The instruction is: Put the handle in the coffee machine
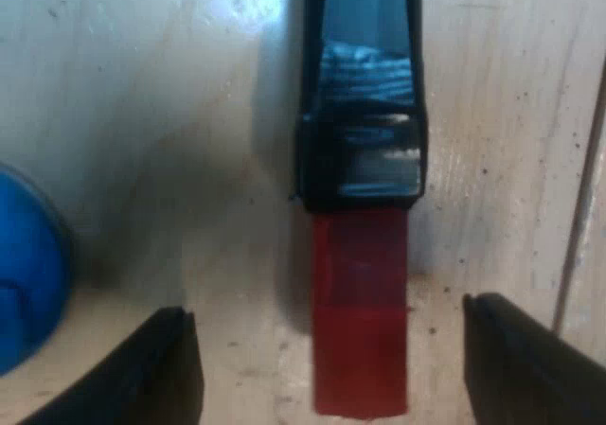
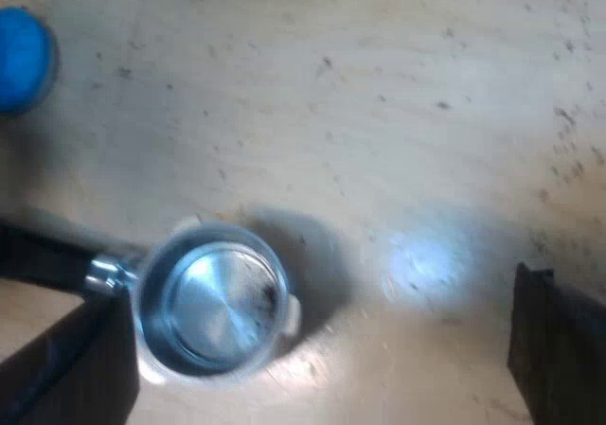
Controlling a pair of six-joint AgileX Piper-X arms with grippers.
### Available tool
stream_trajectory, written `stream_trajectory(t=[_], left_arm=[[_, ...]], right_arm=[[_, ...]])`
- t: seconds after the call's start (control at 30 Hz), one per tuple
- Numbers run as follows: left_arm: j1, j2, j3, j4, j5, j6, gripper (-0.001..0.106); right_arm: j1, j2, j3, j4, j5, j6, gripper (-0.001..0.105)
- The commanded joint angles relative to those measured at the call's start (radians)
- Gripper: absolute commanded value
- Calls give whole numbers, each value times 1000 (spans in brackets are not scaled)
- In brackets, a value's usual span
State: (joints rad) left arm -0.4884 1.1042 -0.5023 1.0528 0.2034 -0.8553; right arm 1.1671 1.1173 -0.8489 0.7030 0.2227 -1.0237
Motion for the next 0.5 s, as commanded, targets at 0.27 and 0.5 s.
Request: stream_trajectory(t=[0.27, 0.5], left_arm=[[-1, -220, -110, 47, 46, 1, 61], [-1, -407, -158, 111, 137, -102, 84]], right_arm=[[1, -8, -152, 252, -3, 11, 82], [1, -8, -212, 266, -66, 7, 89]])
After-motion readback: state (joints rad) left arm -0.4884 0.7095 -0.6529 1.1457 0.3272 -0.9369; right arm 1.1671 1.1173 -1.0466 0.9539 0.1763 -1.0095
